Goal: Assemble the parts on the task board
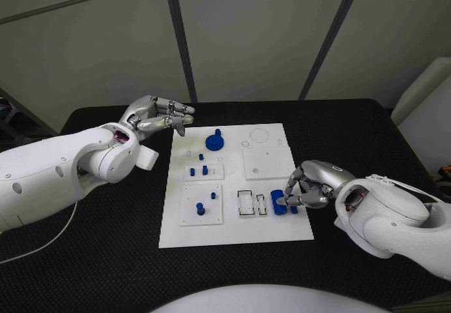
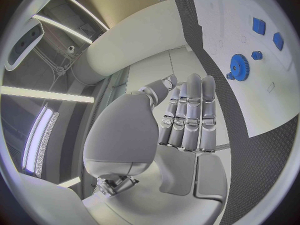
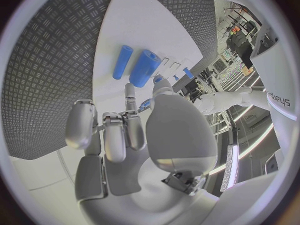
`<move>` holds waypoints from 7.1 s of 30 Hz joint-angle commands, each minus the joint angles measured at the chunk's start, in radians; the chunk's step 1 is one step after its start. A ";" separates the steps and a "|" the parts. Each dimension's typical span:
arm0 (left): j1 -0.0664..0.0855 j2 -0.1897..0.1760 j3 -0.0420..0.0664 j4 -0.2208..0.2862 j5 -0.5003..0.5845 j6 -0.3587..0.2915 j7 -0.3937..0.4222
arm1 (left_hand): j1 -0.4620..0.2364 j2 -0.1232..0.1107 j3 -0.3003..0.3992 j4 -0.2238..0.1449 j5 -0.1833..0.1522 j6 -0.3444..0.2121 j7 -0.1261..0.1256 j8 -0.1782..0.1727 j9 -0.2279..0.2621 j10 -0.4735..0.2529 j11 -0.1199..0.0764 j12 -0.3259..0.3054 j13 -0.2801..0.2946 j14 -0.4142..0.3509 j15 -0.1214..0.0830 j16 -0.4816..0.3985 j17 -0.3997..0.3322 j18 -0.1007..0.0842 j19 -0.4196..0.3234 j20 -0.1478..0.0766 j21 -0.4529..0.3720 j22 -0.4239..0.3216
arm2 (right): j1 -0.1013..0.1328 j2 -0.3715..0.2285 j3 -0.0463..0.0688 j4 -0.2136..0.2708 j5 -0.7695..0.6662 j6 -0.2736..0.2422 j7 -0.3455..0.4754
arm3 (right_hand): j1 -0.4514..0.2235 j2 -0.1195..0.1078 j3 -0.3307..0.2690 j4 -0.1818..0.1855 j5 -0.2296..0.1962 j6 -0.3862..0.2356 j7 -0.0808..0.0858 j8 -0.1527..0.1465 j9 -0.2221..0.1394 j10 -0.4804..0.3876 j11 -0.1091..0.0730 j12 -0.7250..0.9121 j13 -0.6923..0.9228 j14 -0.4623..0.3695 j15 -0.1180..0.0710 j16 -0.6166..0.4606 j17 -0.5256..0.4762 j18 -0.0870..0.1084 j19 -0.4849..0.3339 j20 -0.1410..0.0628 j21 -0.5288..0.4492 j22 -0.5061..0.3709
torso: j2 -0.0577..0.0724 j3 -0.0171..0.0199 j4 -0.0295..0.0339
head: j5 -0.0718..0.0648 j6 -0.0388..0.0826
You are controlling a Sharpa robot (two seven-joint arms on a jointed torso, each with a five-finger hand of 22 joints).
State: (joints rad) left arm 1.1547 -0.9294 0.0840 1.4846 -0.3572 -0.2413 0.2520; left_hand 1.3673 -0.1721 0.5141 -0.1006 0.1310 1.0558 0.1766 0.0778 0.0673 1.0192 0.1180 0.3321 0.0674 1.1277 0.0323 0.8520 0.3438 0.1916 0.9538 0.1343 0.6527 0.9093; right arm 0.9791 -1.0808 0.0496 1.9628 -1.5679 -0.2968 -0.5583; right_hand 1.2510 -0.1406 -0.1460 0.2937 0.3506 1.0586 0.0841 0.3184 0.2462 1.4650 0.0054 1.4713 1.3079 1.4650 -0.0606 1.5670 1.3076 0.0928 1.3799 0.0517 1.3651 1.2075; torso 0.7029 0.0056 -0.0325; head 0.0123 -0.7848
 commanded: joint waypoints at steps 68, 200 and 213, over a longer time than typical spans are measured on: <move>-0.001 -0.003 0.000 0.006 0.002 0.020 -0.007 | -0.006 0.010 -0.006 0.000 -0.002 0.007 0.001 0.003 0.000 -0.006 -0.002 0.008 0.000 -0.006 0.002 -0.007 -0.002 -0.010 -0.009 -0.001 -0.005 0.001 | -0.055 0.174 0.001 -0.022 0.064 -0.092 -0.047 | -0.052 0.099 -0.055 -0.001 0.084 0.021 -0.040 0.113 0.086 0.047 -0.032 0.002 0.164 0.106 -0.024 0.004 0.263 -0.021 0.014 -0.022 0.011 0.020 | 0.000 -0.0028 0.0014 | 0.017 0.000; -0.017 0.002 0.000 -0.004 0.002 0.022 -0.012 | -0.007 0.016 -0.006 0.000 -0.001 0.006 0.002 0.002 0.000 -0.010 -0.001 0.014 0.000 -0.007 0.002 -0.007 -0.005 -0.010 -0.010 -0.001 -0.007 0.002 | -0.051 -0.080 0.013 -0.009 0.023 -0.081 0.057 | 0.118 0.121 -0.072 -0.009 -0.046 0.041 -0.016 -0.015 0.027 0.027 -0.011 -0.060 0.142 0.104 -0.006 0.001 0.257 -0.012 -0.009 -0.005 -0.029 -0.011 | -0.001 -0.0036 0.0011 | -0.034 -0.002; -0.020 0.001 0.000 -0.003 0.002 0.026 -0.013 | -0.007 0.016 -0.006 0.000 -0.001 0.006 0.002 0.002 0.000 -0.010 -0.001 0.014 0.000 -0.007 0.002 -0.007 -0.005 -0.010 -0.010 -0.001 -0.007 0.002 | -0.053 -0.051 0.012 -0.037 0.002 -0.023 0.029 | 0.104 0.113 -0.086 -0.006 -0.044 0.055 -0.021 -0.012 0.030 0.024 -0.015 -0.067 0.138 0.104 -0.009 0.000 0.256 -0.012 -0.011 -0.008 -0.031 -0.014 | 0.000 -0.0043 0.0021 | -0.034 -0.008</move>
State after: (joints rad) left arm 1.1337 -0.9293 0.0836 1.4801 -0.3569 -0.2241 0.2336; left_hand 1.3593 -0.1641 0.5142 -0.1006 0.1310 1.0558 0.1766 0.0778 0.0673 1.0158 0.1146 0.3397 0.0674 1.1277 0.0323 0.8520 0.3394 0.1917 0.9502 0.1307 0.6527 0.9108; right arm 0.9257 -1.1335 0.0615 1.9270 -1.5384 -0.3570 -0.5094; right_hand 1.3582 -0.0211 -0.2259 0.2883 0.3015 1.1073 0.0610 0.3097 0.2748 1.4666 0.0003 1.4072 1.3082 1.4685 -0.0642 1.5660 1.3073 0.0774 1.3705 0.0464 1.3385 1.1946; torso 0.7023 0.0019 -0.0318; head -0.0207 -0.7914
